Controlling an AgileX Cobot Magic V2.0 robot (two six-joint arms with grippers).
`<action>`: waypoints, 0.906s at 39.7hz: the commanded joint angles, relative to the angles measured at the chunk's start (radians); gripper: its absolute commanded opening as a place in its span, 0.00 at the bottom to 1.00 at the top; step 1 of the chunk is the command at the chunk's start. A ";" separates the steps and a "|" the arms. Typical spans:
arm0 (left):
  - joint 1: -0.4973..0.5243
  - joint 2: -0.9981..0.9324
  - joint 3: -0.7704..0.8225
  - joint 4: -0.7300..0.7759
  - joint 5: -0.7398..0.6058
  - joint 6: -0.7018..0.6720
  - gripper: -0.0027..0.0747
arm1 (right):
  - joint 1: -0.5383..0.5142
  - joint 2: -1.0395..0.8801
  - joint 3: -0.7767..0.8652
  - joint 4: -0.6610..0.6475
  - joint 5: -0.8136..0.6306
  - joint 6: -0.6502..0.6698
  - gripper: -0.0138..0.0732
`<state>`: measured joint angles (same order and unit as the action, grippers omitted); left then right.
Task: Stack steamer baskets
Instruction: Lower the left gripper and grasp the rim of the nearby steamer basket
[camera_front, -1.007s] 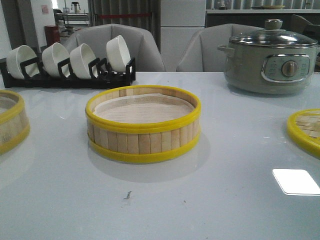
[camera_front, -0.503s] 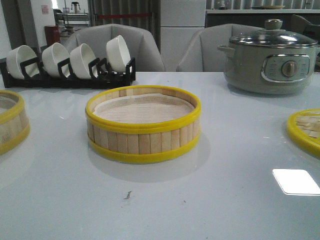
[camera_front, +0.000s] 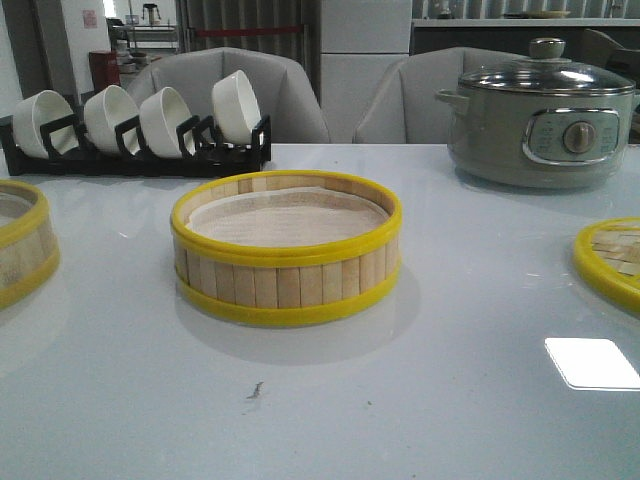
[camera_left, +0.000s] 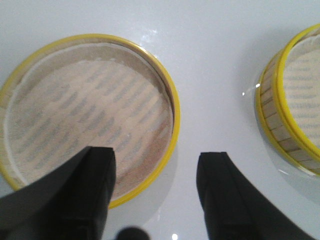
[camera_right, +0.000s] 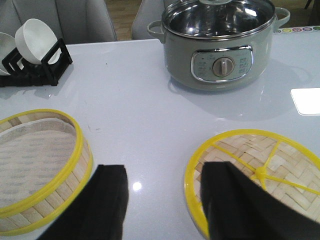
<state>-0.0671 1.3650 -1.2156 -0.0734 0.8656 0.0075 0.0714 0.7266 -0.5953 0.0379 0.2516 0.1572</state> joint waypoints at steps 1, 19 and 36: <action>-0.030 0.028 -0.035 -0.015 -0.081 0.004 0.61 | 0.000 -0.004 -0.039 -0.015 -0.085 -0.005 0.67; -0.062 0.252 -0.043 -0.013 -0.187 0.004 0.60 | 0.000 -0.004 -0.037 -0.015 -0.071 -0.005 0.67; -0.062 0.404 -0.043 -0.013 -0.233 0.004 0.60 | 0.000 0.000 -0.037 -0.015 -0.070 -0.005 0.67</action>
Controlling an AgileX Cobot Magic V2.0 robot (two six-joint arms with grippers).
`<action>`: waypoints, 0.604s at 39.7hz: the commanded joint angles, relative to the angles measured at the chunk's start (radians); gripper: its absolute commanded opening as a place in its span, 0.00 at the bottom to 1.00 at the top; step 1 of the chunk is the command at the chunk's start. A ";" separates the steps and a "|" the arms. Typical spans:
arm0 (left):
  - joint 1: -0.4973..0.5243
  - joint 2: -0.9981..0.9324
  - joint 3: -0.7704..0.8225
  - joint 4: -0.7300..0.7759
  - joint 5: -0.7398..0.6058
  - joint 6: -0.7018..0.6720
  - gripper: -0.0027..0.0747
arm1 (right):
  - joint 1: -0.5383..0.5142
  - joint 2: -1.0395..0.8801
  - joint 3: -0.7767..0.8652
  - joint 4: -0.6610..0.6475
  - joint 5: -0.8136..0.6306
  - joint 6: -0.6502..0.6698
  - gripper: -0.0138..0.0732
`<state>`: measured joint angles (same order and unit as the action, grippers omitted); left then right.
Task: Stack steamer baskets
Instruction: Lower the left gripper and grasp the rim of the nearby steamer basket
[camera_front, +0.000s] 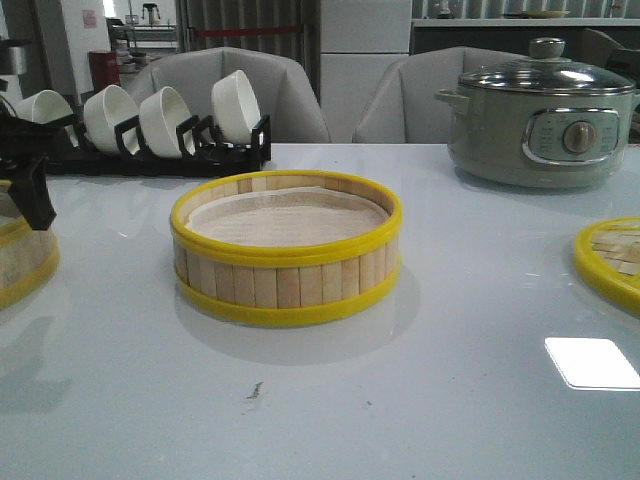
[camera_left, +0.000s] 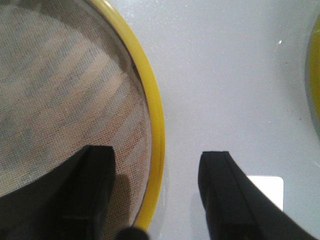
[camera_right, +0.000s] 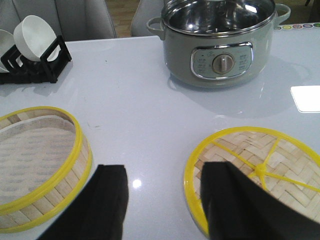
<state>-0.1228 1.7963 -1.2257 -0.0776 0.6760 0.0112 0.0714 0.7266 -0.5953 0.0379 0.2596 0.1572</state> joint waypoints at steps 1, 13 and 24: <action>-0.006 -0.023 -0.032 -0.009 -0.044 0.000 0.60 | 0.000 0.000 -0.037 -0.015 -0.078 -0.005 0.67; -0.006 0.015 -0.032 -0.009 -0.043 0.000 0.50 | 0.000 0.000 -0.037 -0.015 -0.078 -0.005 0.67; -0.006 0.011 -0.035 -0.009 -0.037 0.000 0.16 | 0.000 0.000 -0.037 -0.015 -0.078 -0.005 0.67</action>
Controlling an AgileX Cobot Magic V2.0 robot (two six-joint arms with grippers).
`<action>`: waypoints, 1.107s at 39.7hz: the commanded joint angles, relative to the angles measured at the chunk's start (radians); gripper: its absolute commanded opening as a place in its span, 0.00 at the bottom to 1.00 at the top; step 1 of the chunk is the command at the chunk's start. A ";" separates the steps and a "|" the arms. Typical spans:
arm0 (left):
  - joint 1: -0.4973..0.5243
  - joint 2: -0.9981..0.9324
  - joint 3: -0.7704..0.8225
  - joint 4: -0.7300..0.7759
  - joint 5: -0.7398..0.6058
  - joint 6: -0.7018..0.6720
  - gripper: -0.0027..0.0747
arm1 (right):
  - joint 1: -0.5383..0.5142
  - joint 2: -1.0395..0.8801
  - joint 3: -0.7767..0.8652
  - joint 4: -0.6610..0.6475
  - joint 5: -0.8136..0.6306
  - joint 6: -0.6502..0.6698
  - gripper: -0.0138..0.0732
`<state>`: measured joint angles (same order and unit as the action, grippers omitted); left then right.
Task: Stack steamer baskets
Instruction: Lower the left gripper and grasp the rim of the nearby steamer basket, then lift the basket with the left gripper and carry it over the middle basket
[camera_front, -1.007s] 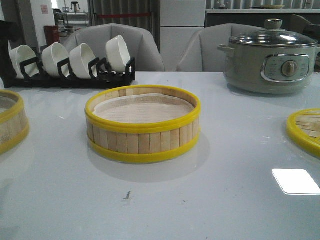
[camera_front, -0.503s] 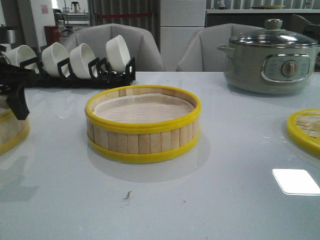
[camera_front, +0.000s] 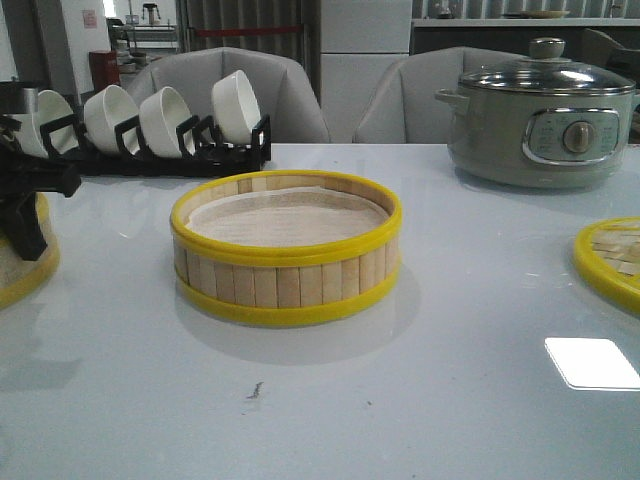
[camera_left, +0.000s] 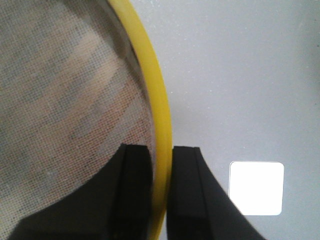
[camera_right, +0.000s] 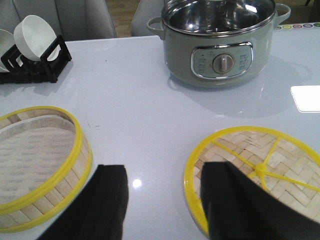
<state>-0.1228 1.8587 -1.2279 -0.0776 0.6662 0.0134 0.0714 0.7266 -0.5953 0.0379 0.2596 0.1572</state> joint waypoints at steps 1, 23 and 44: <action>-0.006 -0.057 -0.038 -0.011 -0.022 -0.002 0.15 | 0.000 0.000 -0.037 -0.015 -0.078 -0.005 0.67; -0.249 -0.113 -0.422 -0.013 0.160 -0.006 0.15 | 0.000 0.000 -0.037 -0.015 -0.077 -0.005 0.67; -0.574 0.047 -0.606 -0.017 0.162 -0.013 0.15 | 0.000 0.000 -0.037 -0.015 -0.077 -0.005 0.67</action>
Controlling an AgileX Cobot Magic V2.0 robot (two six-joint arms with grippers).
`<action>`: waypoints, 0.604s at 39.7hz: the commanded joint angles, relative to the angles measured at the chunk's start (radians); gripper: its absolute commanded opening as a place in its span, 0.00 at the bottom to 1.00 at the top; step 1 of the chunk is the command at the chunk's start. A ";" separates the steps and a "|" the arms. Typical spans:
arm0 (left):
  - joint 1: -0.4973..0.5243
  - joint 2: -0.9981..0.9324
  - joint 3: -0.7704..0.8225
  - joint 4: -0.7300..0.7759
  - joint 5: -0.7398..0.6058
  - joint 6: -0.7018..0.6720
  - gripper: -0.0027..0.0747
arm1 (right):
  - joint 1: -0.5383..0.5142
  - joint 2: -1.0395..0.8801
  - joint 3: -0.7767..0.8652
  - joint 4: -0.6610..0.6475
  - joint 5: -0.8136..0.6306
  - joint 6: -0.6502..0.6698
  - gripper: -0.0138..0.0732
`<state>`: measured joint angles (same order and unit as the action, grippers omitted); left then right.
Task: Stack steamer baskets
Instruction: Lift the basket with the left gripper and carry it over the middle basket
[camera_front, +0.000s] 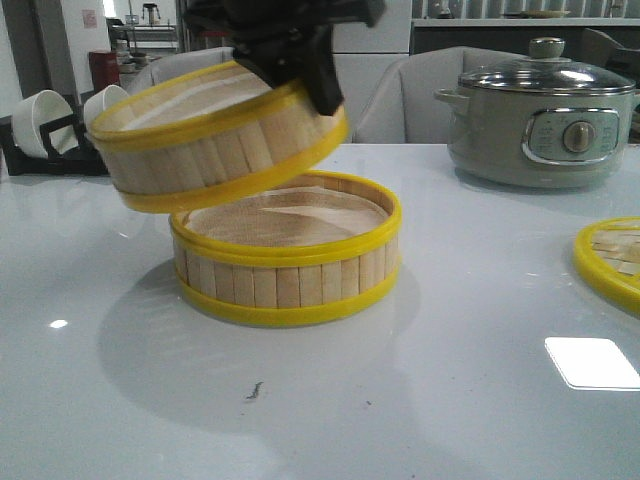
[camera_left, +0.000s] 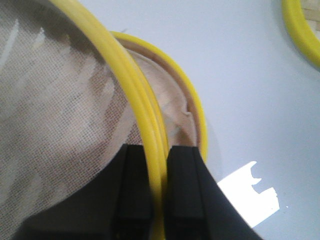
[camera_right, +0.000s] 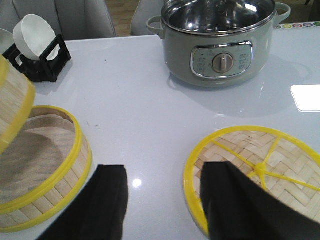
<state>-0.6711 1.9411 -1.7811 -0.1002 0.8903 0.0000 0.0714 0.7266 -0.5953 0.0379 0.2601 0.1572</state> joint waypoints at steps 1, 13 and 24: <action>-0.033 -0.024 -0.055 0.005 -0.069 0.000 0.15 | 0.000 0.000 -0.037 -0.015 -0.077 -0.005 0.67; -0.056 0.049 -0.055 -0.064 -0.126 0.000 0.15 | 0.000 0.000 -0.037 -0.015 -0.077 -0.005 0.67; -0.056 0.060 -0.055 -0.110 -0.173 0.000 0.15 | 0.000 0.000 -0.037 -0.015 -0.074 -0.005 0.67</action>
<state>-0.7197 2.0564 -1.7968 -0.1780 0.8130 0.0000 0.0714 0.7266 -0.5953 0.0379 0.2601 0.1572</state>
